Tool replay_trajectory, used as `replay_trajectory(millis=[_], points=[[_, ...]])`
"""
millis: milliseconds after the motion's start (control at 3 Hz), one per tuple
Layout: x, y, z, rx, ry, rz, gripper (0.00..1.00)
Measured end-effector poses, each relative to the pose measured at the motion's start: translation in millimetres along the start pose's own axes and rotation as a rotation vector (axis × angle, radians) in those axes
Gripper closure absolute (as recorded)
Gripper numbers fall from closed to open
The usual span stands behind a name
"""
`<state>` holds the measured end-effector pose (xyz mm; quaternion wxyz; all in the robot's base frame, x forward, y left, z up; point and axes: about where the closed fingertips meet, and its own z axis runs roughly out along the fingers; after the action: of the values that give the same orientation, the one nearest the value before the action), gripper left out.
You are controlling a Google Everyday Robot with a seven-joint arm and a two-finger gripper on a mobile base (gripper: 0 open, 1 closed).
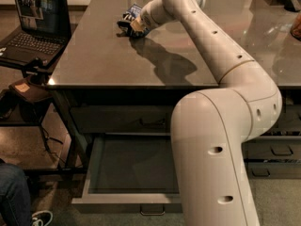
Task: Place blue chip bag into middle drawer
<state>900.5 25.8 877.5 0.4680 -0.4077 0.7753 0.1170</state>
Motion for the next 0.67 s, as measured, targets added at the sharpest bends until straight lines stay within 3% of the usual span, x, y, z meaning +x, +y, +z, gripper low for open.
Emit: replay_trajectory(millis=[333, 667], points=[[0.8, 0.7, -3.5, -0.001, -0.006, -0.005, 1.00], [4.5, 1.2, -42.0, -0.008, -0.039, -0.029, 1.00]])
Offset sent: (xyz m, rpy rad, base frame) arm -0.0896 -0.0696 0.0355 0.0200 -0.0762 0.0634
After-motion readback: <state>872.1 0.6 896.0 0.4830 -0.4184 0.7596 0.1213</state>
